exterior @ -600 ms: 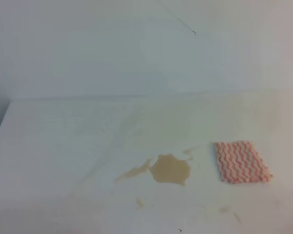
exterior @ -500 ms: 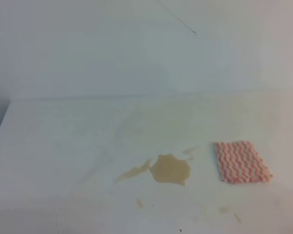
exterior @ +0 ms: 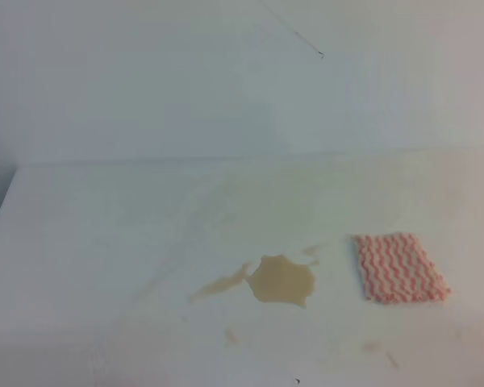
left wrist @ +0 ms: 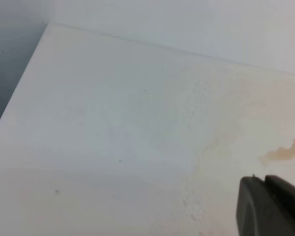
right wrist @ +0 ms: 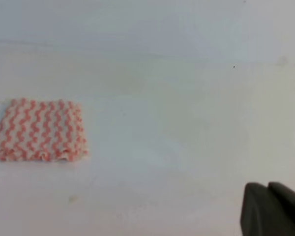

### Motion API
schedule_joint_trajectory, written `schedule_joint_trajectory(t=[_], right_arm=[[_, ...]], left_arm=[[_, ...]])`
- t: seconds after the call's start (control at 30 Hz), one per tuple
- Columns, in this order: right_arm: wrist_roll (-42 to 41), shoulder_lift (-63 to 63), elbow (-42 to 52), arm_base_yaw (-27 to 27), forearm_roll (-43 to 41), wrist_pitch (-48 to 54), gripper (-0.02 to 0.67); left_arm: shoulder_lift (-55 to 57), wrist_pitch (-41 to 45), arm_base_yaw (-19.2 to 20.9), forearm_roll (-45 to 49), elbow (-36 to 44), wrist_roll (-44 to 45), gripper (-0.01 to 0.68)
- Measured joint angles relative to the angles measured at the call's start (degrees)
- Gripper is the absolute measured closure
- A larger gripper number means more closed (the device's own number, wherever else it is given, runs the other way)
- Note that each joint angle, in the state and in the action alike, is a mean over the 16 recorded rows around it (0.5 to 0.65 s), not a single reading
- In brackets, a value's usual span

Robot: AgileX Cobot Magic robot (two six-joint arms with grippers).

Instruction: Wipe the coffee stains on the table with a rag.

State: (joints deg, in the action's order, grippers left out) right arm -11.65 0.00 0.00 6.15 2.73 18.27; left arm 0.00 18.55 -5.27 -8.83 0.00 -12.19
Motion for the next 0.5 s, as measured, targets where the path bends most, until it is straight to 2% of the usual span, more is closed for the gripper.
schedule_joint_trajectory(t=[0.5], right_arm=[[0.0, 0.0, 0.0, 0.0, 1.5, 0.0, 0.652]], left_arm=[[0.0, 0.0, 0.0, 0.0, 0.0, 0.0, 0.674]])
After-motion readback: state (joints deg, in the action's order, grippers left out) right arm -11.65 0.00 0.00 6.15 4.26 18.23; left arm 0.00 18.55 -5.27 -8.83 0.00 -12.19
